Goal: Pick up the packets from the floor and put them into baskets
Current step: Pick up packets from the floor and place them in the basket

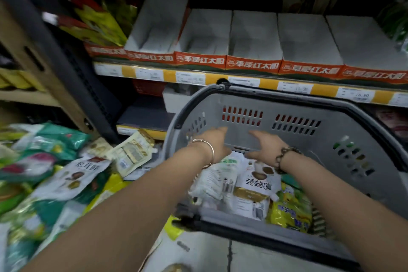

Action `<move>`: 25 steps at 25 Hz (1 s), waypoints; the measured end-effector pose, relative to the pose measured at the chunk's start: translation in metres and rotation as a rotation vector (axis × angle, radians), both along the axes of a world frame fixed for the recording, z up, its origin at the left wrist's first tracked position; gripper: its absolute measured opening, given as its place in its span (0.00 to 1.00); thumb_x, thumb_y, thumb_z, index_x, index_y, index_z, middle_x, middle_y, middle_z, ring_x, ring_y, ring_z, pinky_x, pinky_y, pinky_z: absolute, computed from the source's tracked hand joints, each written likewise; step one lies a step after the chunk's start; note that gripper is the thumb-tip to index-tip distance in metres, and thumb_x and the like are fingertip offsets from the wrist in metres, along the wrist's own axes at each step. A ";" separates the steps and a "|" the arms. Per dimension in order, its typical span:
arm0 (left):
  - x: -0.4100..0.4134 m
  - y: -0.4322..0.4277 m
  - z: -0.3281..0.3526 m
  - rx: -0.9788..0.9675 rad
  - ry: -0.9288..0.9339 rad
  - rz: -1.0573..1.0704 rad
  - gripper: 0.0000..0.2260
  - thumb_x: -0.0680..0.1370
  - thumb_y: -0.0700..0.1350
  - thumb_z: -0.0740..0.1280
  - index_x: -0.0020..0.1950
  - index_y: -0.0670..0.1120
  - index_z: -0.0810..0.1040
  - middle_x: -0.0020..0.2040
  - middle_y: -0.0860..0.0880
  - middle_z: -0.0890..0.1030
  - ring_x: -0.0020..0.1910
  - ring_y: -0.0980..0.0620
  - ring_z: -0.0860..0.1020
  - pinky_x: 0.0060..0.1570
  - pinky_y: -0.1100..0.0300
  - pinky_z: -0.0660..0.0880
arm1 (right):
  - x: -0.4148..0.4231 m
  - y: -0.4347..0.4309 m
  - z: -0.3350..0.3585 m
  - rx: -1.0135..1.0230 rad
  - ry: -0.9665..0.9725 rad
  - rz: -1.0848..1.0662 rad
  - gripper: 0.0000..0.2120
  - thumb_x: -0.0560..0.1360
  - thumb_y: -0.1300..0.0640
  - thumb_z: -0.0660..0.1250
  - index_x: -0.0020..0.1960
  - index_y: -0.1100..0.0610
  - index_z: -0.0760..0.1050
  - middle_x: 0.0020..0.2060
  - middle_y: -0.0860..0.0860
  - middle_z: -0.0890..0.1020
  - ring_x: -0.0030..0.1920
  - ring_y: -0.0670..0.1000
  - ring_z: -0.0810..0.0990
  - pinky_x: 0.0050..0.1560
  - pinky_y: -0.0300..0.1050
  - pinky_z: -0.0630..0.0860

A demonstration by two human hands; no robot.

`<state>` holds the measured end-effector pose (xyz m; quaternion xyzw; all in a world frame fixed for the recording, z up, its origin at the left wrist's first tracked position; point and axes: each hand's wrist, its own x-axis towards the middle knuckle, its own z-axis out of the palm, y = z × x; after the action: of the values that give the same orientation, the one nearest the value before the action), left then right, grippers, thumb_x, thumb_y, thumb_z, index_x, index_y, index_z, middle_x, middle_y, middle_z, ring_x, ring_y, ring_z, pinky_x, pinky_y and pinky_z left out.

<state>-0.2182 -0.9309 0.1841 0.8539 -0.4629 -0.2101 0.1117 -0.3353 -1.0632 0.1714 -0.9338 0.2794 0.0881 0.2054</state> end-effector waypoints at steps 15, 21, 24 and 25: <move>-0.007 0.277 0.029 -0.111 -0.168 0.548 0.25 0.77 0.52 0.63 0.73 0.53 0.60 0.70 0.49 0.66 0.63 0.46 0.72 0.56 0.52 0.73 | 0.061 0.238 0.060 0.041 -0.334 0.419 0.26 0.73 0.49 0.67 0.69 0.49 0.66 0.66 0.51 0.71 0.63 0.51 0.72 0.55 0.44 0.71; 0.016 0.335 -0.075 -0.025 -0.030 0.741 0.26 0.77 0.52 0.64 0.73 0.52 0.60 0.71 0.47 0.65 0.65 0.46 0.71 0.58 0.52 0.73 | 0.089 0.291 -0.043 0.066 -0.163 0.441 0.22 0.74 0.47 0.65 0.66 0.48 0.68 0.64 0.49 0.72 0.59 0.53 0.75 0.51 0.47 0.74; 0.020 0.356 -0.134 0.006 0.046 0.838 0.25 0.77 0.51 0.64 0.73 0.52 0.62 0.71 0.47 0.66 0.63 0.46 0.72 0.57 0.52 0.73 | 0.098 0.300 -0.116 0.147 0.036 0.352 0.23 0.73 0.49 0.66 0.67 0.50 0.68 0.64 0.50 0.74 0.60 0.54 0.75 0.55 0.46 0.74; 0.019 0.362 -0.153 0.028 0.072 0.864 0.25 0.77 0.51 0.64 0.72 0.52 0.62 0.70 0.47 0.66 0.63 0.46 0.72 0.57 0.52 0.73 | 0.099 0.302 -0.139 0.184 0.108 0.308 0.23 0.73 0.49 0.66 0.67 0.50 0.68 0.64 0.51 0.74 0.61 0.54 0.75 0.56 0.46 0.74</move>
<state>-0.1996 -0.5686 0.0316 0.9628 -0.0560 -0.1799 0.1937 -0.2363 -0.7616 0.0328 -0.9368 0.1345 0.1935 0.2586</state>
